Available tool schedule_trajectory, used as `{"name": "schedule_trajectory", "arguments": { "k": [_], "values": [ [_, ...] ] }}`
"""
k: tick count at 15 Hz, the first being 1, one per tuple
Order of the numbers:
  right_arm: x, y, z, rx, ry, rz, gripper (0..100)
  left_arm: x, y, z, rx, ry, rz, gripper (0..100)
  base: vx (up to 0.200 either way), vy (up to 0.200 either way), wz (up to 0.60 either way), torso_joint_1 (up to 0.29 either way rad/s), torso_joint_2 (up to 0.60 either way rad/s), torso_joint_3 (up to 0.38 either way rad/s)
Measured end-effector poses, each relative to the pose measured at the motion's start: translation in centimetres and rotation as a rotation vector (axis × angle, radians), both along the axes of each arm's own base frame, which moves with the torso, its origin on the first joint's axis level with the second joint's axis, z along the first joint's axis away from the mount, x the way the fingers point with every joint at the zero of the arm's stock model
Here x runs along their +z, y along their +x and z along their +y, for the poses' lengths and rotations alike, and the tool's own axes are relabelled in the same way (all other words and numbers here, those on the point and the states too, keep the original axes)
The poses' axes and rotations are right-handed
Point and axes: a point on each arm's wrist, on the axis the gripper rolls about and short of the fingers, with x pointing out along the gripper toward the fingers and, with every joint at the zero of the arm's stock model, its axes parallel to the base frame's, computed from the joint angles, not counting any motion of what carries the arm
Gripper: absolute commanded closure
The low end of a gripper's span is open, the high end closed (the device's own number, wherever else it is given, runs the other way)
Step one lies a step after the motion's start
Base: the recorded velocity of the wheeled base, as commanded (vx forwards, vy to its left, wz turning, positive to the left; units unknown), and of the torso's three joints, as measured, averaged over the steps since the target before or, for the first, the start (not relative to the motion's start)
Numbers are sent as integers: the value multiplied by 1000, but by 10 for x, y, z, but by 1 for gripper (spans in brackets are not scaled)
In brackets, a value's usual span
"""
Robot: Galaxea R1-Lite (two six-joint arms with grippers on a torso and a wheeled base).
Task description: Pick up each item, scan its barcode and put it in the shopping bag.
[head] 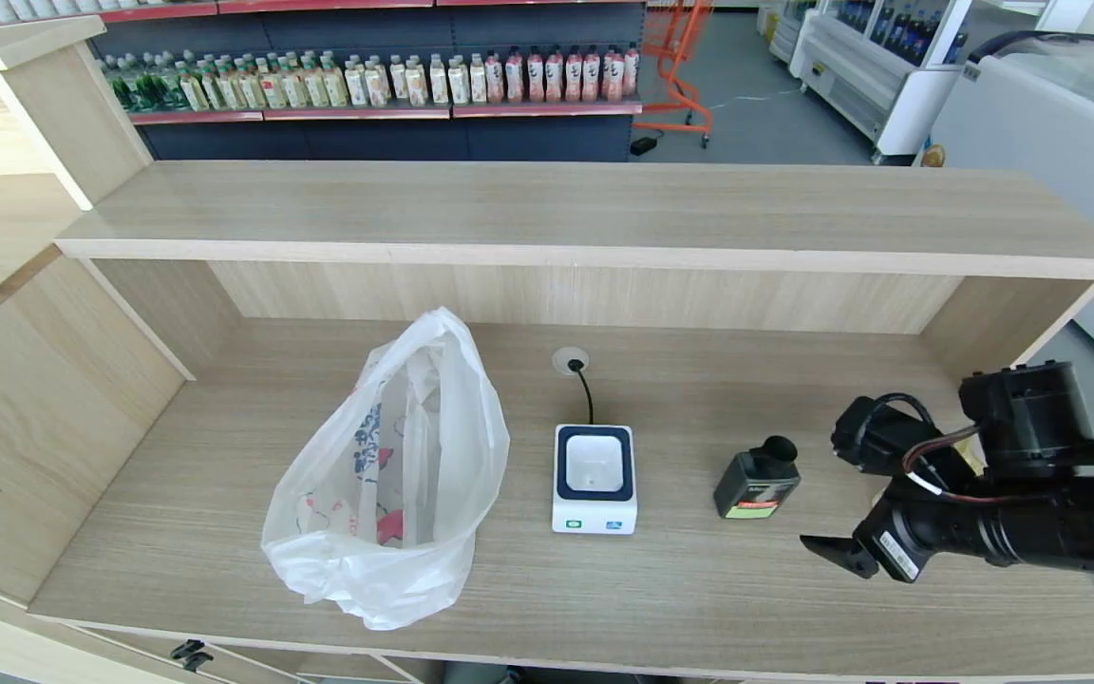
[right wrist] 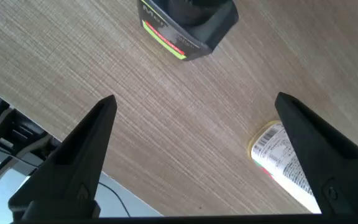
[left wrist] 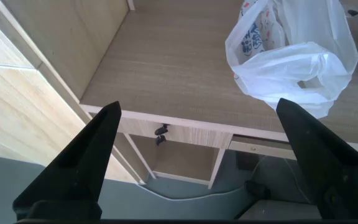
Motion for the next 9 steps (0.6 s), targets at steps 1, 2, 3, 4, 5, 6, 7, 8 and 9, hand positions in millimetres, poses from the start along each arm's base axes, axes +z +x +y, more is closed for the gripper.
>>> {"name": "schedule_trajectory", "arguments": {
  "k": [1, 2, 3, 4, 5, 6, 7, 8, 9],
  "values": [
    [-2, 9, 6, 18, 3, -11, 0, 0, 0, 0, 0, 0, 0, 0, 0, 0, 0, 0, 0, 0],
    [-4, 19, 12, 34, 5, -19, 0, 0, 0, 0, 0, 0, 0, 0, 0, 0, 0, 0, 0, 0],
    [-7, 25, 17, 46, 4, -16, 0, 0, 0, 0, 0, 0, 0, 0, 0, 0, 0, 0, 0, 0],
    [-10, 31, 22, 57, 4, -15, 0, 0, 0, 0, 0, 0, 0, 0, 0, 0, 0, 0, 0, 0],
    [-14, 36, 27, 68, 2, -7, 0, 0, 0, 0, 0, 0, 0, 0, 0, 0, 0, 0, 0, 0],
    [-16, 40, 30, 76, 2, -7, 0, 0, 0, 0, 0, 0, 0, 0, 0, 0, 0, 0, 0, 0],
    [-18, 44, 33, 82, 3, -9, 0, 0, 0, 0, 0, 0, 0, 0, 0, 0, 0, 0, 0, 0],
    [-20, 48, 36, 89, 4, -14, 0, 0, 0, 0, 0, 0, 0, 0, 0, 0, 0, 0, 0, 0],
    [-22, 50, 39, 94, 5, -15, 0, 0, 0, 0, 0, 0, 0, 0, 0, 0, 0, 0, 0, 0]
  ]
}}
